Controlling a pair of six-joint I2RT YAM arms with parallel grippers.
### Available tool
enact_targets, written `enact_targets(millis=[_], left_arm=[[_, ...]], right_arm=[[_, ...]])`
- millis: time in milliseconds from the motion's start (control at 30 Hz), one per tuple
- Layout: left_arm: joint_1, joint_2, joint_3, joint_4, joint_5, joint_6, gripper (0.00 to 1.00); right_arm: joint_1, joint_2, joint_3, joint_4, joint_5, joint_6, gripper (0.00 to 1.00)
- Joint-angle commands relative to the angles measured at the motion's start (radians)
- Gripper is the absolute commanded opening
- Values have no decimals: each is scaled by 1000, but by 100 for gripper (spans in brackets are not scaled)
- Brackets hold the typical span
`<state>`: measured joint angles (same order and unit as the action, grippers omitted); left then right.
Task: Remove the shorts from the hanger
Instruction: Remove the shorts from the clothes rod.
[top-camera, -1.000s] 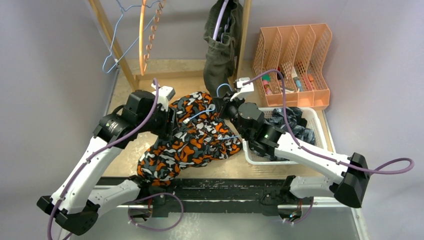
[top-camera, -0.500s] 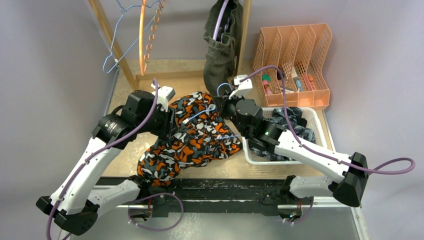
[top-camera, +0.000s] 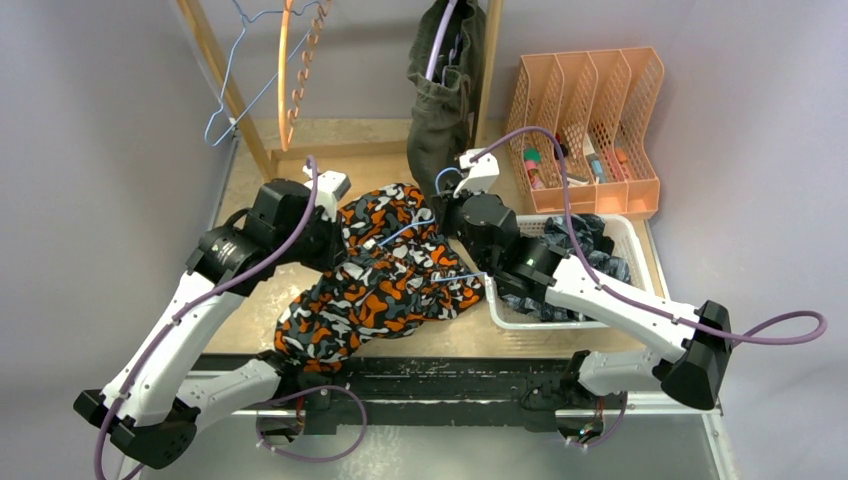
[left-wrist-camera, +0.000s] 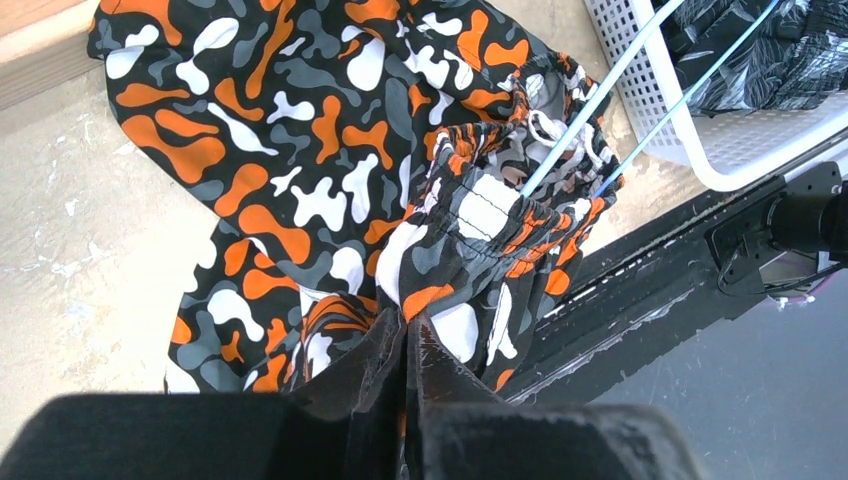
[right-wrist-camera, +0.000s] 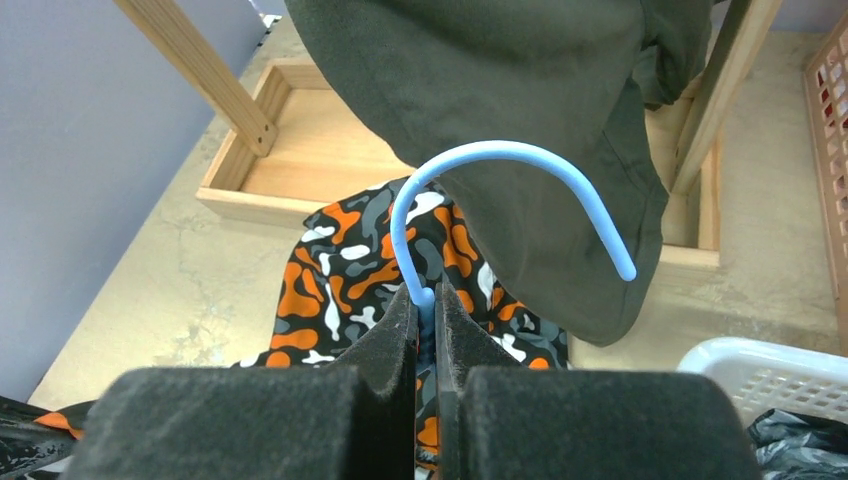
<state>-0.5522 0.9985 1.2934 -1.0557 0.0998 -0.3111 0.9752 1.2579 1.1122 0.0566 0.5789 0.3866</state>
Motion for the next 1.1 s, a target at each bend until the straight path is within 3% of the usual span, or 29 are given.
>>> enact_targets(millis=[0,500,700,900,1067], left_arm=[[1,4,43,3,-3,17,0],[1,-16,93,-83,-273,-14,0],[1,20,96,-20,-389,-103,0],[1,139,38,148,-246,-126,0],[2,265,48,352,-104,-153,0]], right_arm=[[5,-11,49,17,47,1,0],[6,-128,47,-144,276,38,0],[5,-171,118,-418,423,194,0],[6,-284,85,-355,431,137,0],[6,-316,68,-396,409,197,0]])
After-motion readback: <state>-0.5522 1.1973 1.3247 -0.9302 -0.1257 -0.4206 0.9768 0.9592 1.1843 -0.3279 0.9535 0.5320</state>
